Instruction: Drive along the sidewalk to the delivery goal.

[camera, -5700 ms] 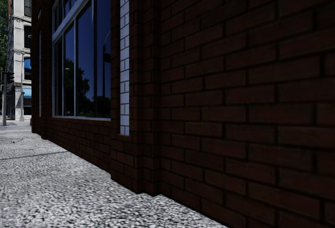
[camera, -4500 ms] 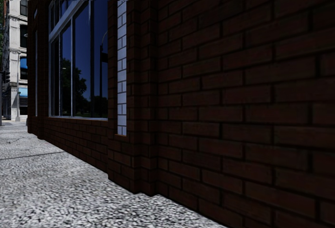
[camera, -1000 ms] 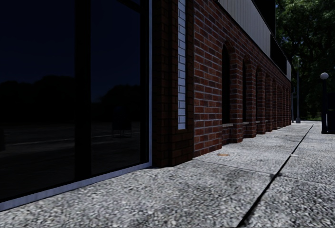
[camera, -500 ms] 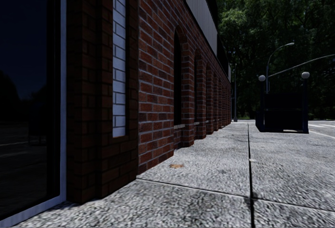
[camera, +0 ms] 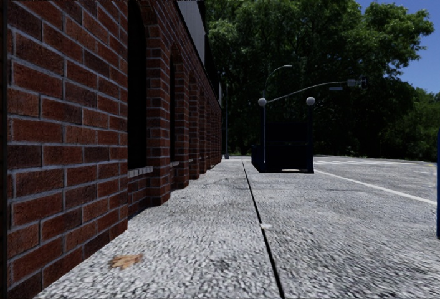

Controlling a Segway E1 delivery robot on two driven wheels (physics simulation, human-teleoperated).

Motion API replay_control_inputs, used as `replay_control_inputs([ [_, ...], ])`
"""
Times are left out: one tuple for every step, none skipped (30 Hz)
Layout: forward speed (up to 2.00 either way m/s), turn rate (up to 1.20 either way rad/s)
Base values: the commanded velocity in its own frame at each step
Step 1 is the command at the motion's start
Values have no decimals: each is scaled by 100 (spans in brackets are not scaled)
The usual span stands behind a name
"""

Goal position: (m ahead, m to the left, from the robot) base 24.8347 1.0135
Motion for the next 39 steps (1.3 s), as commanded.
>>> replay_control_inputs([
  [200, 0],
  [200, 0],
  [200, 0],
  [200, 0],
  [200, 0],
  [200, 0],
  [200, 0],
  [200, 0],
  [200, 0],
  [200, 0],
  [200, 0],
  [200, 0],
  [200, 0],
  [200, 0],
  [200, 0],
  [200, 0],
  [200, 0],
  [200, 0],
  [200, 0],
  [200, 0],
  [200, 0],
  [200, 0],
  [200, 0],
  [200, 0],
  [200, 0],
  [200, 0],
  [200, 0],
  [200, 0],
  [200, 0],
  [200, 0],
  [200, 0],
  [200, 0],
  [200, 0],
  [200, 0],
  [200, 0],
  [200, 0],
  [200, 0],
  [200, 0],
  [200, 0],
])
